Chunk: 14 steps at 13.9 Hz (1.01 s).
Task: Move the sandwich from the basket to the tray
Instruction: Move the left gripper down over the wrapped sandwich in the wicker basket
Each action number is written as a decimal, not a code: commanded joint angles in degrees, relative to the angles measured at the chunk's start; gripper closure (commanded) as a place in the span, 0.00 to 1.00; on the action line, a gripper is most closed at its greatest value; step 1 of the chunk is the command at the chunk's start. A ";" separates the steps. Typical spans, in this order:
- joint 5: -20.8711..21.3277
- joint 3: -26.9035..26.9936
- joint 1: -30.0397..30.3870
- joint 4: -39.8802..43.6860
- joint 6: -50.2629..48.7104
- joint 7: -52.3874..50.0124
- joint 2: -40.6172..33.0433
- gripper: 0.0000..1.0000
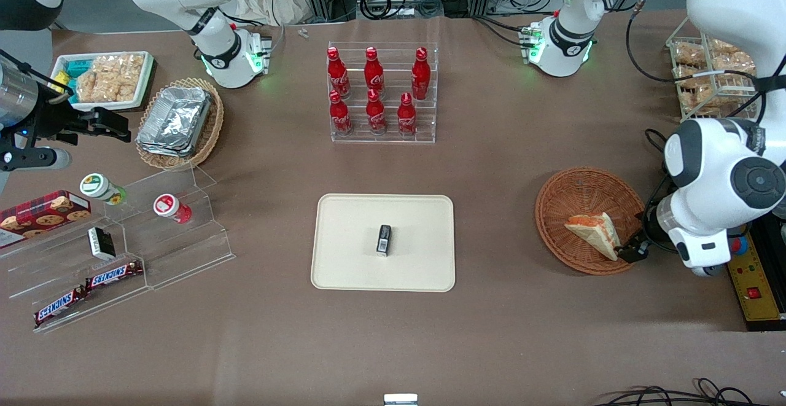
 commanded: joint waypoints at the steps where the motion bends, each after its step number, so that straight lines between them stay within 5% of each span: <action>1: 0.43 -0.33 0.21 -3.05 4.42 -4.71 -0.55 0.01; 14: 0.78 -0.33 0.21 -16.15 13.85 -5.16 -1.87 0.01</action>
